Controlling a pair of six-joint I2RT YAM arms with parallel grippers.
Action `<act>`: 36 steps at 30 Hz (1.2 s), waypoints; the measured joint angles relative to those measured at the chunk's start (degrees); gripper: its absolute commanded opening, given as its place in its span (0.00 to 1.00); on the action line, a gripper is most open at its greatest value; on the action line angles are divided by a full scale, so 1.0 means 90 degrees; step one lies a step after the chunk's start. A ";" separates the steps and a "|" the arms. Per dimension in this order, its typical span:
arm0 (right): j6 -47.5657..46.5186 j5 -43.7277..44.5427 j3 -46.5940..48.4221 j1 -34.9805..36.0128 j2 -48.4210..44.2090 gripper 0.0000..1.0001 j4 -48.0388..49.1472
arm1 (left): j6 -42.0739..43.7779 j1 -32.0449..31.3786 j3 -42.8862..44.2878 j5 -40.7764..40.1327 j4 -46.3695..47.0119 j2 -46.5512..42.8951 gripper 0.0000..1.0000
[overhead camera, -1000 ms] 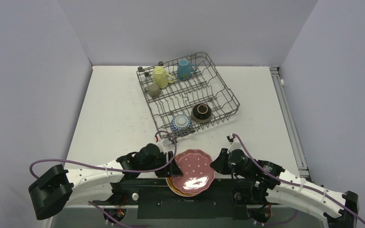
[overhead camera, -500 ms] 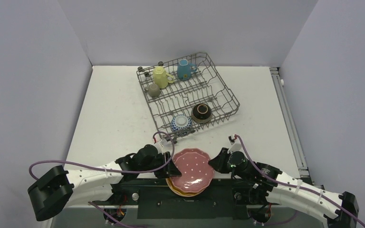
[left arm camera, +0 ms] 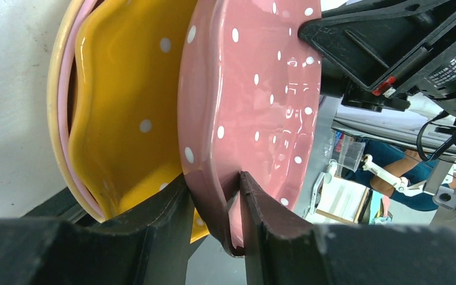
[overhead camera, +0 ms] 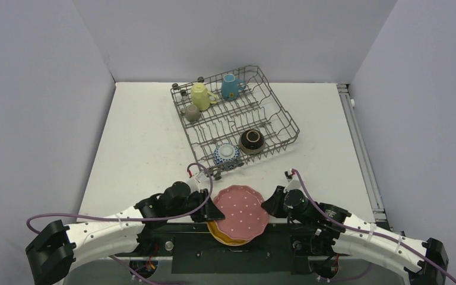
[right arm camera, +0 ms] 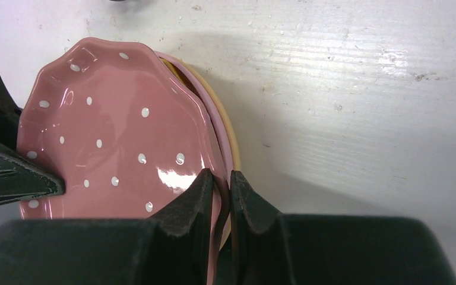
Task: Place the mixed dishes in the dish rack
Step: Pick up the plate from the corner of the board, then insert the plate into the dish rack.
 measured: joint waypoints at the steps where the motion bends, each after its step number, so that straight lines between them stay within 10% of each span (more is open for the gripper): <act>1: 0.0000 0.0000 0.0027 0.0000 -0.0002 0.00 -0.0017 | -0.0005 0.0000 0.0002 -0.0005 -0.0044 -0.0090 0.00; 14: -0.0291 0.0044 0.0855 0.0007 -0.0410 0.40 -0.0430 | 0.0032 0.0136 0.0010 0.0002 -0.0199 -0.1411 0.00; 36: -0.0534 -0.0532 0.1022 -0.0102 -0.1052 0.49 0.0022 | -0.0313 0.0546 0.0007 0.0675 0.0340 -0.2149 0.00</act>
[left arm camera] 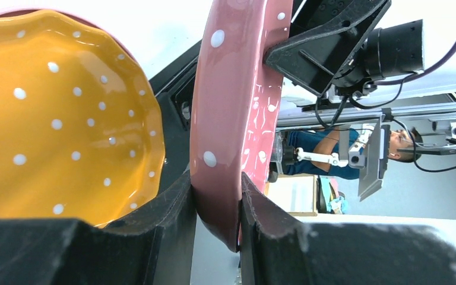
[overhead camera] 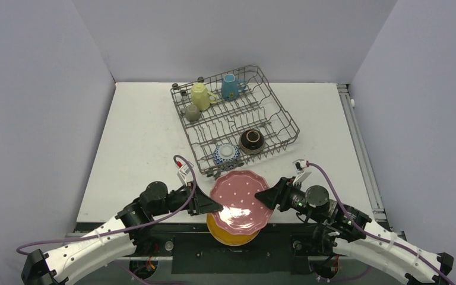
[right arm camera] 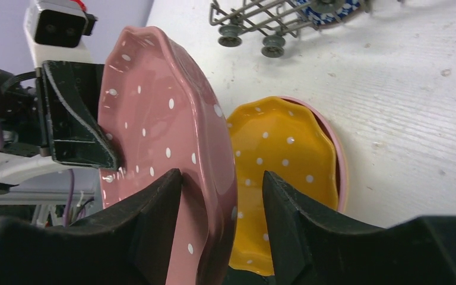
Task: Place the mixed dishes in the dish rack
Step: Insert the plate into the dish rack.
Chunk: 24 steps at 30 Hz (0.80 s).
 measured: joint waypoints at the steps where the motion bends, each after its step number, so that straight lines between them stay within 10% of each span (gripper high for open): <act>1: 0.0002 -0.0083 -0.0005 -0.0029 -0.0005 0.48 0.0092 | -0.0019 0.0002 0.0000 0.0015 0.0056 0.0000 0.00; 11: 0.0311 -0.1372 -0.0515 -0.0590 -0.0138 0.40 0.1423 | -0.0180 0.0007 -0.0015 0.0221 0.0461 0.0002 0.00; 24: 0.0605 -0.1826 -0.0542 -0.0823 -0.0126 0.00 0.1877 | -0.0126 0.0053 -0.0049 0.0340 0.0670 0.0056 0.00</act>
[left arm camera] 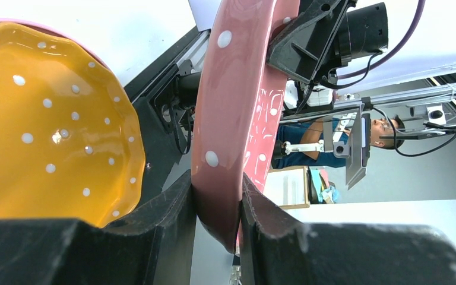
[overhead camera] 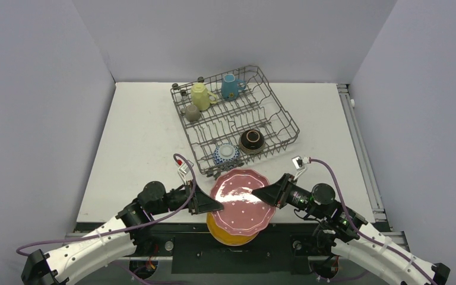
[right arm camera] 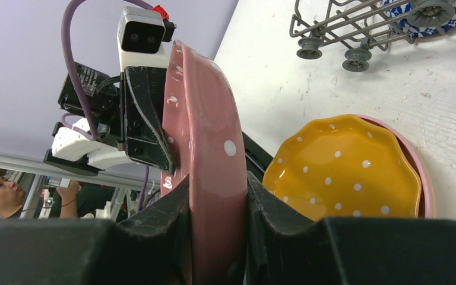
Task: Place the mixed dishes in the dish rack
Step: Insert the plate into the dish rack.
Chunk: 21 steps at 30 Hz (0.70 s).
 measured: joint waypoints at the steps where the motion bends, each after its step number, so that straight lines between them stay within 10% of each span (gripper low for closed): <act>1: 0.0000 0.0000 0.0000 0.0000 0.0010 0.00 0.0002 | 0.0002 0.0005 0.0000 0.0000 -0.0002 0.0002 0.00; 4: -0.0022 0.0007 0.0000 0.0000 0.0044 0.00 0.0002 | 0.0034 0.0024 0.0000 -0.0002 -0.0036 0.0015 0.01; 13: -0.0440 0.0058 0.0335 0.0002 0.0352 0.00 -0.0430 | 0.0248 0.0024 0.0102 -0.0051 -0.0357 0.0134 0.52; 21: -0.1146 0.0172 0.1180 -0.0372 0.0699 0.00 -0.1384 | 0.0777 0.0559 0.0801 0.0070 -0.1156 0.0121 0.73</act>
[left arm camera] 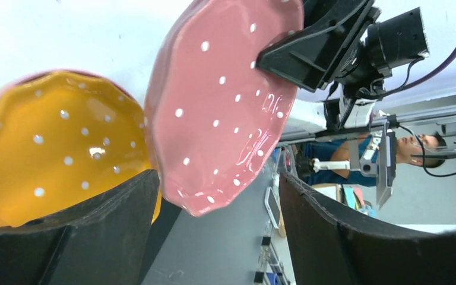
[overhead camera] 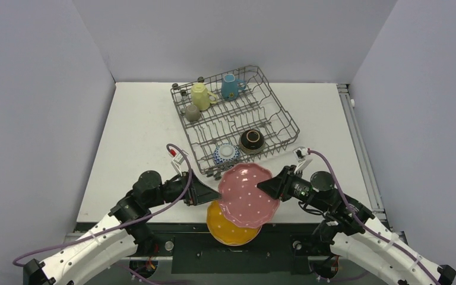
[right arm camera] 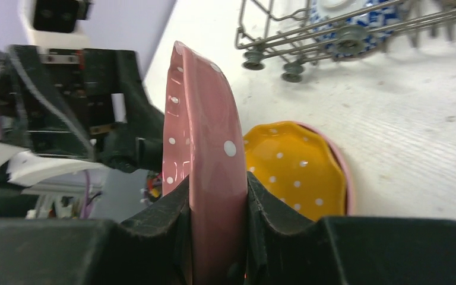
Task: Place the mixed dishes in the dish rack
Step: Insert the plate into the dish rack.
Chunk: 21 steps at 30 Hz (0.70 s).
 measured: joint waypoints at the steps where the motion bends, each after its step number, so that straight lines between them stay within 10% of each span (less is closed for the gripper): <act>1: -0.0095 0.0039 0.0090 -0.0066 0.0044 0.00 -0.0134 | 0.0102 0.0109 0.0119 0.0032 -0.0114 -0.0007 0.75; 21: -0.2110 0.0916 0.3643 -0.1280 0.2089 0.00 -0.2443 | 0.2871 0.0622 0.2766 -0.1039 -0.3878 0.0070 0.96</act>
